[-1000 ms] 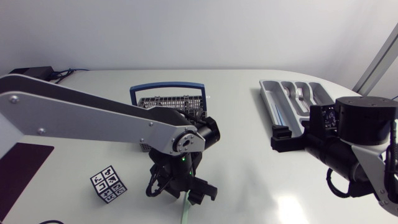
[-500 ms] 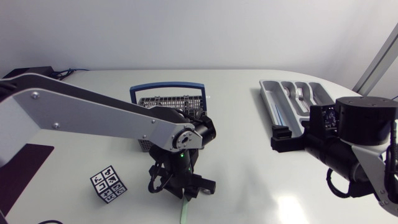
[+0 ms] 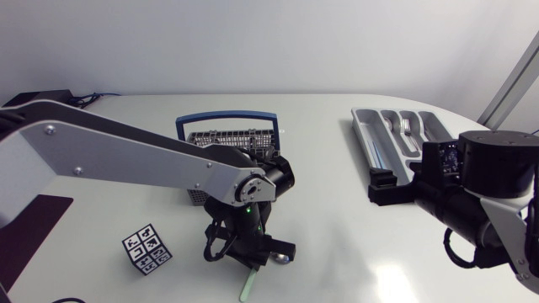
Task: Transfer all utensils from the basket to the drawer tray.
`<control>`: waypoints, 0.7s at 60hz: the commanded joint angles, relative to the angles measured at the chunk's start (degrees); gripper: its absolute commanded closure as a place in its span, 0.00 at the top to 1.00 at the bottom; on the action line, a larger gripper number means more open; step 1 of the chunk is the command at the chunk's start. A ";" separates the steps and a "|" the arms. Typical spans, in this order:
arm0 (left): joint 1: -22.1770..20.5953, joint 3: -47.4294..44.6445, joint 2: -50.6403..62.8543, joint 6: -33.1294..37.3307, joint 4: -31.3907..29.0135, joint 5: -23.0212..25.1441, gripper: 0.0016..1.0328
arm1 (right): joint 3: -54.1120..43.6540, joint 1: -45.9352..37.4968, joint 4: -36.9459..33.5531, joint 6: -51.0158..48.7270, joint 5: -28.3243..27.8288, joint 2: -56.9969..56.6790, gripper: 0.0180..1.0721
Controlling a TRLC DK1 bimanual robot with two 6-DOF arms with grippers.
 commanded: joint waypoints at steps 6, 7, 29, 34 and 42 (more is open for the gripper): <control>-0.37 -1.00 -0.21 -1.35 -0.32 -0.35 0.03 | -1.77 -0.38 0.87 0.83 0.13 -0.76 0.96; -0.46 -1.00 -0.57 -1.35 -0.32 -0.35 0.03 | -1.77 -0.38 0.87 0.83 0.13 -0.76 0.96; -0.64 0.75 -12.61 -1.52 -0.14 -0.27 0.03 | -2.04 -0.47 0.52 0.39 -0.74 -2.60 0.96; -0.29 2.16 -16.91 -1.70 1.18 0.00 0.03 | -1.51 -0.74 0.26 0.39 -1.62 -3.22 0.96; 1.21 1.81 -22.28 -3.28 9.88 2.63 0.03 | 0.42 -2.23 -2.73 1.71 -5.14 -4.18 0.96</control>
